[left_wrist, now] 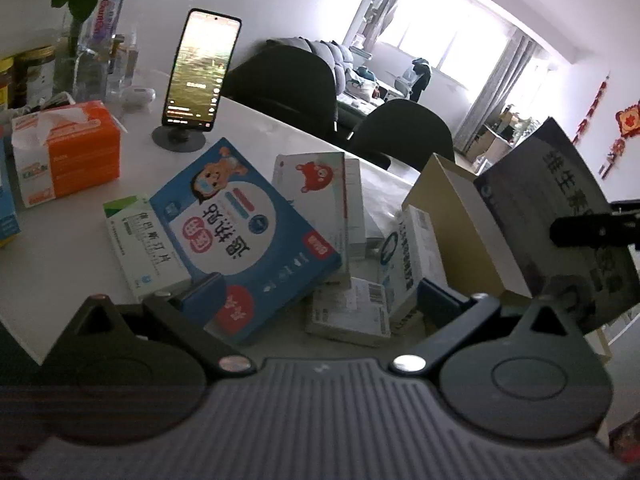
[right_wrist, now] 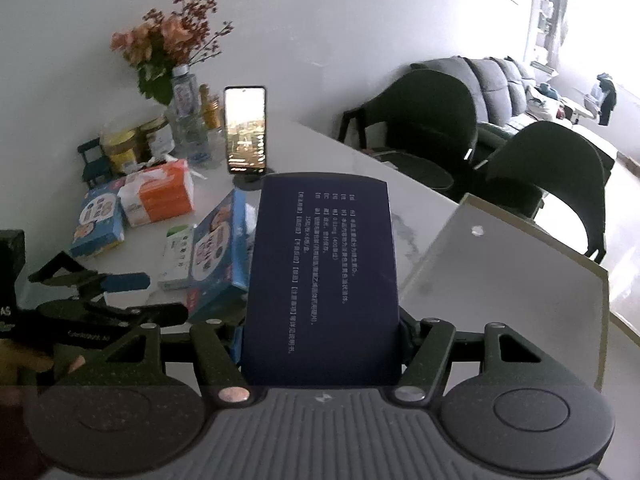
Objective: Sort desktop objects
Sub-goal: 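Carry the navy box with the right gripper over the tall cardboard box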
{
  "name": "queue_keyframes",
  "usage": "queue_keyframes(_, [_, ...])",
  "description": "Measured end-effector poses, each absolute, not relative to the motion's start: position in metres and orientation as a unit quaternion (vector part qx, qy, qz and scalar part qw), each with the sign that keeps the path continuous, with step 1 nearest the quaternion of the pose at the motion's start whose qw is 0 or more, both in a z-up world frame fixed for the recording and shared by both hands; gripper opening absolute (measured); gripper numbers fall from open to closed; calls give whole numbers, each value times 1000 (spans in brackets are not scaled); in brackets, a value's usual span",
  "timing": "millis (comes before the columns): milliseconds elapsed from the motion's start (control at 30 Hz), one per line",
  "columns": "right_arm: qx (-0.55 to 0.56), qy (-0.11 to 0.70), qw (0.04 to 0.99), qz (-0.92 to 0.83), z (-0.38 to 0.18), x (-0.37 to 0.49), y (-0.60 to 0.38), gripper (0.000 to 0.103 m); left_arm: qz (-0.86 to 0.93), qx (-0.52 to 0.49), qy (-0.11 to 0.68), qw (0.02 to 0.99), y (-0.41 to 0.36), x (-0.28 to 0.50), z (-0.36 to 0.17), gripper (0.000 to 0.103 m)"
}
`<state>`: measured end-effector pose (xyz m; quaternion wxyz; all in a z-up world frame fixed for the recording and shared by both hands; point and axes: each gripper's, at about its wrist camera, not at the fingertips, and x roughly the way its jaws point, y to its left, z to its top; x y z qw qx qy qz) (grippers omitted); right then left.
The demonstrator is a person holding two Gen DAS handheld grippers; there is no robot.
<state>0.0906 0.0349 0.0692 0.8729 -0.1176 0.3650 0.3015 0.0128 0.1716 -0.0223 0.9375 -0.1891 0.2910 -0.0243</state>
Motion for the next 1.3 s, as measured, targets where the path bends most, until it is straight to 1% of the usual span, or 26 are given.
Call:
queue_keyframes(633, [-83,357,899,240,78,127,-22,68,-36,-181,300,936,155,38,-19,103])
queue_keyframes(1300, [-69,394,904,148,50,195,-75,68,-40,-179,318,930,146,63,-28,103])
